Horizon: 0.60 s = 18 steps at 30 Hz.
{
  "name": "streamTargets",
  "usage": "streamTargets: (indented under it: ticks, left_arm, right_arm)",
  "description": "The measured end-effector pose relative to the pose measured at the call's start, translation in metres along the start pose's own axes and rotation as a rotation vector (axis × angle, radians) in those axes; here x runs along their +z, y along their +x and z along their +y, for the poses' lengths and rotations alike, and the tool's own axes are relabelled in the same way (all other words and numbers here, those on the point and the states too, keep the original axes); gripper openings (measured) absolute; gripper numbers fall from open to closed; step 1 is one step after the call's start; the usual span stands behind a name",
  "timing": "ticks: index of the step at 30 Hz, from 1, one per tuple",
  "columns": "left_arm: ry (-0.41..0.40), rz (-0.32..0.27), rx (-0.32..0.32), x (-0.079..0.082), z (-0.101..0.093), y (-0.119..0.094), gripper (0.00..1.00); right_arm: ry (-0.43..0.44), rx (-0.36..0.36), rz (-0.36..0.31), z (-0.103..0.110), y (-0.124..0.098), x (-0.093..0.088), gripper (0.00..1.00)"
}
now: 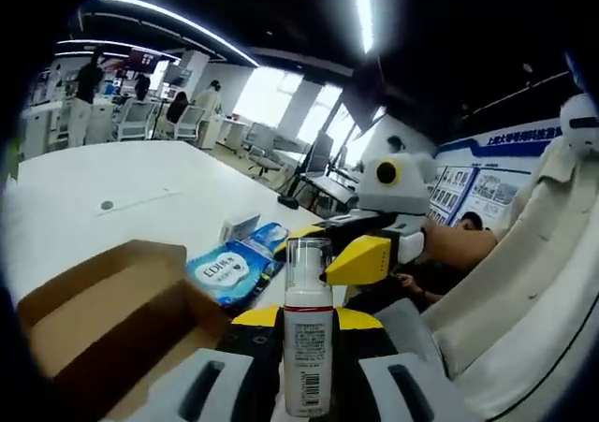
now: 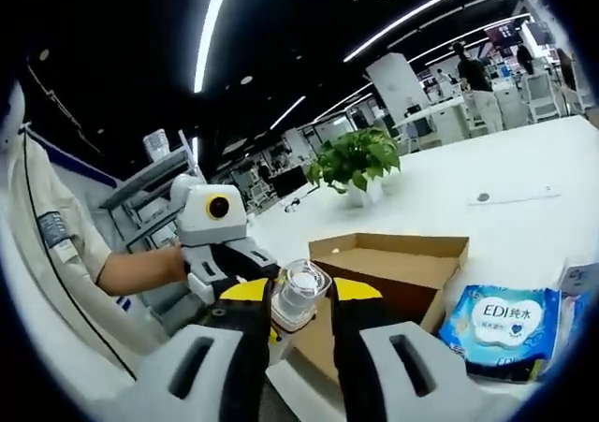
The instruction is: Operate the shoe box by opening the lid, removing the specified soft item, and placing it in the target area until the item is outside and the box remains undamaged.
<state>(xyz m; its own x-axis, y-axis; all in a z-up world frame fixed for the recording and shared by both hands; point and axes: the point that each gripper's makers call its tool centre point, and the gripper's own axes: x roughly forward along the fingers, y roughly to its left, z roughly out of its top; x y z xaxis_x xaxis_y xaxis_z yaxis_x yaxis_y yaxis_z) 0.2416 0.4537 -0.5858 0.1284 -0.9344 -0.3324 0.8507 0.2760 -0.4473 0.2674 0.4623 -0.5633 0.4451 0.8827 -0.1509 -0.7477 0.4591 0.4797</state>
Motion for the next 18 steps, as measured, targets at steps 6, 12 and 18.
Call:
streamTargets:
  ticks: [6, 12, 18]
  left_arm:
    - [0.028, 0.0, -0.028, 0.004, -0.008, 0.001, 0.19]
    - [0.028, -0.004, -0.051, 0.005, -0.011, 0.002, 0.19]
    - [0.059, 0.011, -0.057, 0.004, -0.013, 0.004, 0.19]
  right_arm:
    - [0.041, 0.021, -0.004, 0.001, 0.001, 0.001, 0.29]
    - [0.052, 0.052, -0.008, 0.008, -0.001, 0.003, 0.22]
    - [0.043, 0.051, 0.005, 0.011, -0.002, 0.002, 0.21]
